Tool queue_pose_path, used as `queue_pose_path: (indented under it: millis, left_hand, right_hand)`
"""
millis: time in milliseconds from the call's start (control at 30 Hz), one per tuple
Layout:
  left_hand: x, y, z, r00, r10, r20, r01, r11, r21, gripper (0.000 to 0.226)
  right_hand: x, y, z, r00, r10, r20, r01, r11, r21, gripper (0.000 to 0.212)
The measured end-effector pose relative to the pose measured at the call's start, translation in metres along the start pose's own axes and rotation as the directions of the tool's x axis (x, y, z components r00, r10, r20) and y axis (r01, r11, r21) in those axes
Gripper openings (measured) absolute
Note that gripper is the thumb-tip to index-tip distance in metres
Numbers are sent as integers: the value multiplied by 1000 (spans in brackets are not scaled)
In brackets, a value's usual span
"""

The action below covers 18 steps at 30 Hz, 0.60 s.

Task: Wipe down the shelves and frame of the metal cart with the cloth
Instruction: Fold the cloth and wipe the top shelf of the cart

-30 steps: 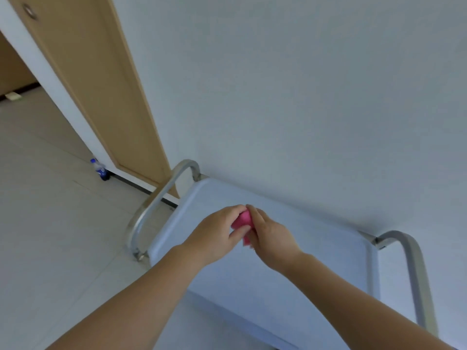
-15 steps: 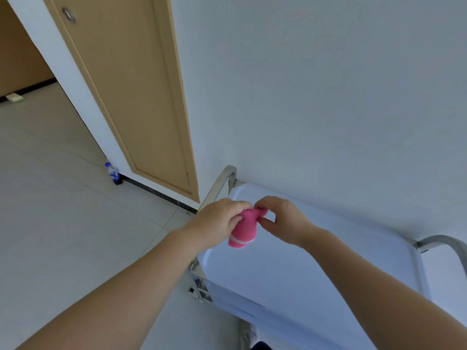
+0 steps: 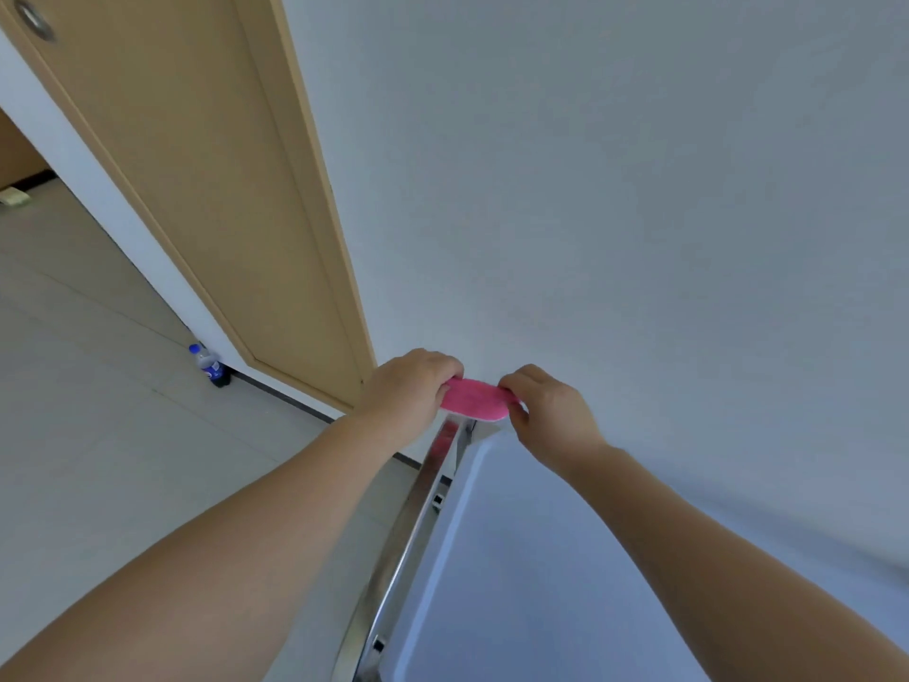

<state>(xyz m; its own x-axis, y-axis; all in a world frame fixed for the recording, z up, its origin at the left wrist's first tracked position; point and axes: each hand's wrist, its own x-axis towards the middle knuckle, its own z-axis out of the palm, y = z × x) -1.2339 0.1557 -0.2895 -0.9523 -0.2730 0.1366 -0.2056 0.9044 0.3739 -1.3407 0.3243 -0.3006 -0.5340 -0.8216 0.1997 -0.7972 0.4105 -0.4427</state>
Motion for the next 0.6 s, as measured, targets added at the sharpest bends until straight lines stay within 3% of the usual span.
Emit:
queue_pose_path:
  millis: [133,333,467,533,600]
  left_hand:
    - [54,-33,31,996,-51,-74,49,999,-18,21]
    - [41,-57,83,964,-136,229,158,984,-83,17]
    - [63,-53,88,947,-243,210,271,956,-116,18]
    - [85,-45,93,912,-318,259,354,930,-103,22]
    - [104,-38,101,828,-406,386,449,893,-23,21]
  right_hand:
    - [46,23,27,999,25,-22,-26,999,-40,17]
    - [38,52,89,970,99,221,-91,995,-47,24]
    - [35,53,93,975,80,209,-92,994,50,23]
    - [34,54,89,981,41,188,-56,996,76,24]
    - [30,55,85,982,6,190,-20,997,76,28]
